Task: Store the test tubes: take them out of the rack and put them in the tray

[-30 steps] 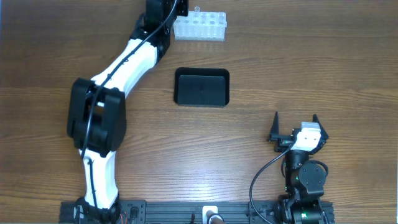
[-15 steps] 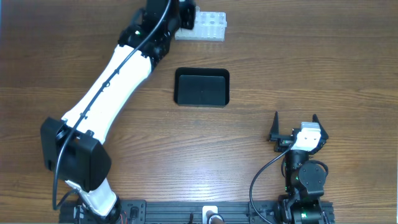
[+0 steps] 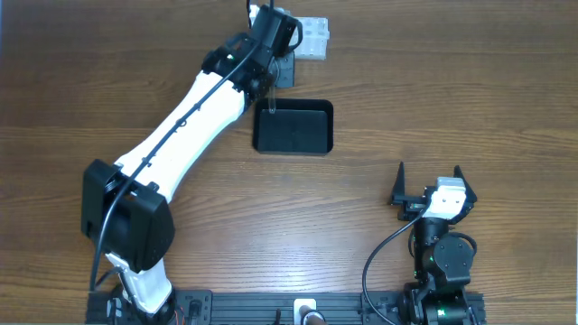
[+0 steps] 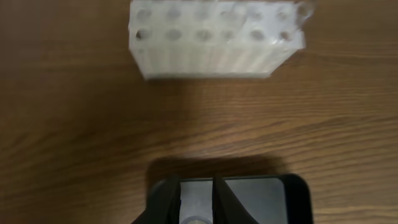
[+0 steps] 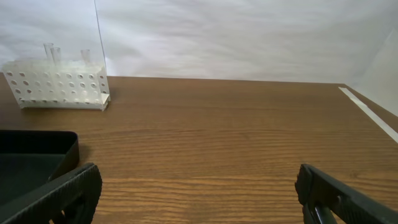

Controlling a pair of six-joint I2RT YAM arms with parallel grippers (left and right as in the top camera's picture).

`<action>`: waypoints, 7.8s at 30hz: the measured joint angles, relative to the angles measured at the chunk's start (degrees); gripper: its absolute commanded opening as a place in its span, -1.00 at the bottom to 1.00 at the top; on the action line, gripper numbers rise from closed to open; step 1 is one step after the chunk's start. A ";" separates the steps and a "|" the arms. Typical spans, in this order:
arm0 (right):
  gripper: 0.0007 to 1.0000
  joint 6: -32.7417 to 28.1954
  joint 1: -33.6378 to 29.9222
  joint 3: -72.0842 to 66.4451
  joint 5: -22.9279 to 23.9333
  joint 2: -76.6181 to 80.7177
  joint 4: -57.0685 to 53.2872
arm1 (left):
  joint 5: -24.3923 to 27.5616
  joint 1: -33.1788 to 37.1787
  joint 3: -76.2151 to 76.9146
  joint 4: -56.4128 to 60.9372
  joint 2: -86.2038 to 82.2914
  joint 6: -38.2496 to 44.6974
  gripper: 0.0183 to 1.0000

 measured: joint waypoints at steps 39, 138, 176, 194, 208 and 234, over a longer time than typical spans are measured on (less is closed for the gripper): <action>0.99 0.04 0.00 0.00 0.00 0.00 0.00 | -0.76 0.00 -4.00 -0.04 10.84 -2.32 -0.74; 0.99 0.04 0.00 0.00 0.00 0.02 0.00 | 21.40 11.89 -3.54 63.93 20.15 33.62 0.55; 0.98 0.04 0.00 0.00 0.00 0.00 0.00 | 21.57 10.73 -3.43 65.83 22.88 33.79 -0.02; 0.98 0.04 0.00 0.00 -0.02 0.02 0.00 | 21.57 10.67 -3.43 65.85 23.04 33.79 -0.38; 0.99 0.02 0.00 0.00 -0.02 0.02 0.00 | 21.57 10.21 -3.43 65.83 23.06 33.81 -0.47; 0.98 0.04 0.00 0.00 0.00 0.02 0.00 | 21.79 9.97 -3.39 66.01 23.37 33.79 -0.74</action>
